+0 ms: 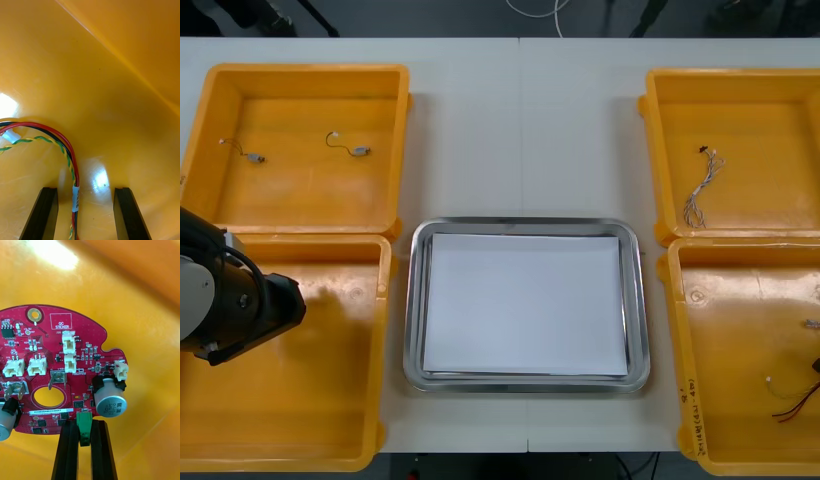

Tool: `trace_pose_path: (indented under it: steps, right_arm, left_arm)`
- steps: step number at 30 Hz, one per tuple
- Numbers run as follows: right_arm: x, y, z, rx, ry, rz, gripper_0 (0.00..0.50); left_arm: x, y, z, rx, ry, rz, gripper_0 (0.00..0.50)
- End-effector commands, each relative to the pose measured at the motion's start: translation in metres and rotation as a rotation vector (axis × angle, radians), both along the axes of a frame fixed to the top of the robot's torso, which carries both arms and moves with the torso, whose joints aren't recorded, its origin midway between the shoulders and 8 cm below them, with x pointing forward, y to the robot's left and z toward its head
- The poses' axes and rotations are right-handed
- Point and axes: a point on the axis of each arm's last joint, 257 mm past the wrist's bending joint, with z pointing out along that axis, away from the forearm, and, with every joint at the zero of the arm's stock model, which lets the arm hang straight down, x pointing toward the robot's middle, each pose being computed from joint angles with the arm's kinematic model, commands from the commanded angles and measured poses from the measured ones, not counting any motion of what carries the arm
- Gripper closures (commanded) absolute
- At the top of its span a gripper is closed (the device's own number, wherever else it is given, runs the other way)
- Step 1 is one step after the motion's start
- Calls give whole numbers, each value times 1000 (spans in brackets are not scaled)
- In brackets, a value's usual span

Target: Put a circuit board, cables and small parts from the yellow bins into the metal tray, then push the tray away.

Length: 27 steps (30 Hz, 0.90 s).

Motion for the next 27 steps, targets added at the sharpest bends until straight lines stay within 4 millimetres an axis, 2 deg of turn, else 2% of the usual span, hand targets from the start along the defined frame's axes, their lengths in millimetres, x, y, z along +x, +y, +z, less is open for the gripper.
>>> trace_pose_path:
  steps: [1, 2, 3, 7, 16, 22, 27]
  right_arm:
    - [2, 6, -5, 16, 4, -30, 303]
    - [3, 6, -4, 16, 3, -29, 375]
    - [2, 6, -5, 16, 5, -29, 497]
    - [4, 7, -4, 15, 1, -25, 500]
    - [16, 6, 6, 6, -16, -18, 500]
    - [25, -1, 33, -14, 3, -10, 500]
    - [24, -5, 60, -42, 30, 13, 500]
  left_arm:
    - [18, -9, 44, 28, -104, -68, 500]
    - [20, -11, 48, 30, -115, -76, 500]
    - [24, -13, 53, 33, -130, -88, 500]
    - [37, -29, 77, 26, -183, -160, 500]
    - [41, -52, 92, 66, -188, -333, 500]
    - [44, -82, 94, 99, -187, -459, 500]
    - [40, -117, 93, 116, -176, -575, 499]
